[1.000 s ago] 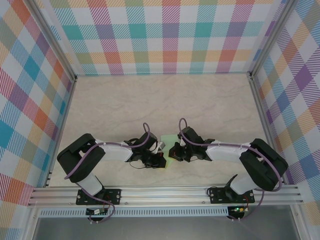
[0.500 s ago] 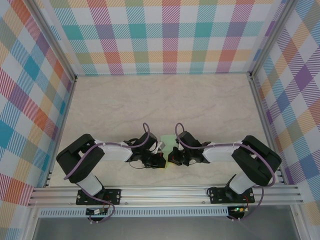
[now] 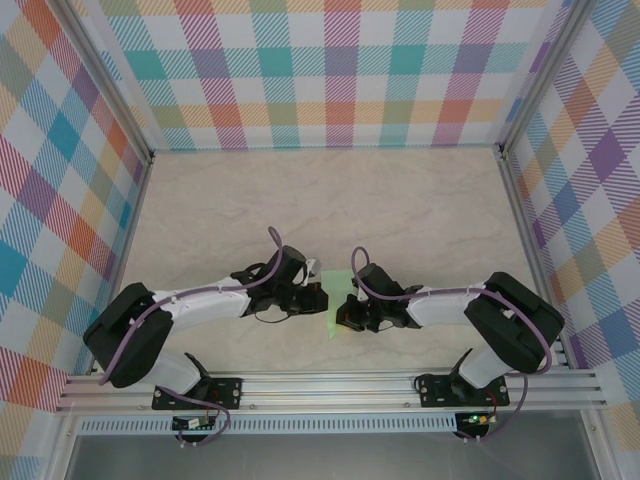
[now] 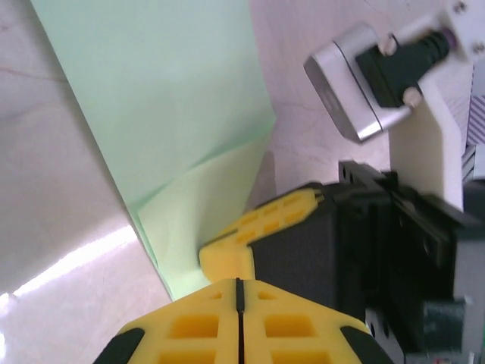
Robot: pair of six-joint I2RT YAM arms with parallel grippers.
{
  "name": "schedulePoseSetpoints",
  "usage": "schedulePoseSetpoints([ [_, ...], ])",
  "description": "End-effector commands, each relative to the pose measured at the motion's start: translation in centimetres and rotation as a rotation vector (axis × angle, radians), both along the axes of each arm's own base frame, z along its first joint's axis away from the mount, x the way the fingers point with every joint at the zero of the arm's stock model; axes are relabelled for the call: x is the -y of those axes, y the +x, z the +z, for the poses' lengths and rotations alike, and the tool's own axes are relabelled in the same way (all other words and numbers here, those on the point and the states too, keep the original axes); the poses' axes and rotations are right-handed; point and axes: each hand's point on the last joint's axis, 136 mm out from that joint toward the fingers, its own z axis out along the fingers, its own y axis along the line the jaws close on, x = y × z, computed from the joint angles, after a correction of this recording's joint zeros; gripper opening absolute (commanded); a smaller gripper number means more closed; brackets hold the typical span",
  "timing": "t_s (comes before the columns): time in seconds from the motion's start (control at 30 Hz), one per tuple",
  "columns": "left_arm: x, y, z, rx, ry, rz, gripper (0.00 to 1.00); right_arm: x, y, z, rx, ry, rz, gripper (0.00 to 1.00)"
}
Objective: Fold a paper plane with a square sheet of paper (pick it up from the middle)
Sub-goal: Third fold the triangle at the center of the table.
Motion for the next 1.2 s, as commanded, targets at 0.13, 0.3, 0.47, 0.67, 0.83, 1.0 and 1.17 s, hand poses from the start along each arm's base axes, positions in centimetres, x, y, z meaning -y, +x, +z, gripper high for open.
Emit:
schedulePoseSetpoints([
  [0.13, 1.3, 2.4, -1.6, -0.026, 0.029, 0.037, 0.07, 1.9, -1.1, -2.0, -0.028, -0.099, -0.002, 0.05],
  [0.3, 1.4, 2.1, -3.3, -0.069, 0.045, 0.026, 0.06, 1.8, -1.0, -1.8, -0.027, -0.095, -0.001, 0.06],
  [0.47, 0.8, 1.4, -4.2, -0.081, 0.057, 0.023, 0.06, 1.7, -0.9, -1.7, -0.026, -0.093, -0.003, 0.06],
  [0.67, -0.4, 1.0, -6.2, -0.101, 0.142, 0.023, 0.06, 0.5, -0.5, -0.5, -0.017, -0.047, 0.011, 0.07],
  [0.83, -1.0, 0.0, -8.1, -0.153, 0.170, 0.015, 0.03, -0.3, -0.2, 1.8, 0.021, 0.004, 0.017, 0.07],
  [1.0, -1.6, -0.6, -8.6, -0.162, 0.178, 0.019, 0.03, -1.0, -0.7, 3.2, 0.042, 0.040, 0.039, 0.08],
  [1.17, -1.8, -0.5, -8.4, -0.150, 0.186, 0.021, 0.03, -1.2, -1.3, 2.2, 0.012, 0.030, 0.046, 0.09],
])
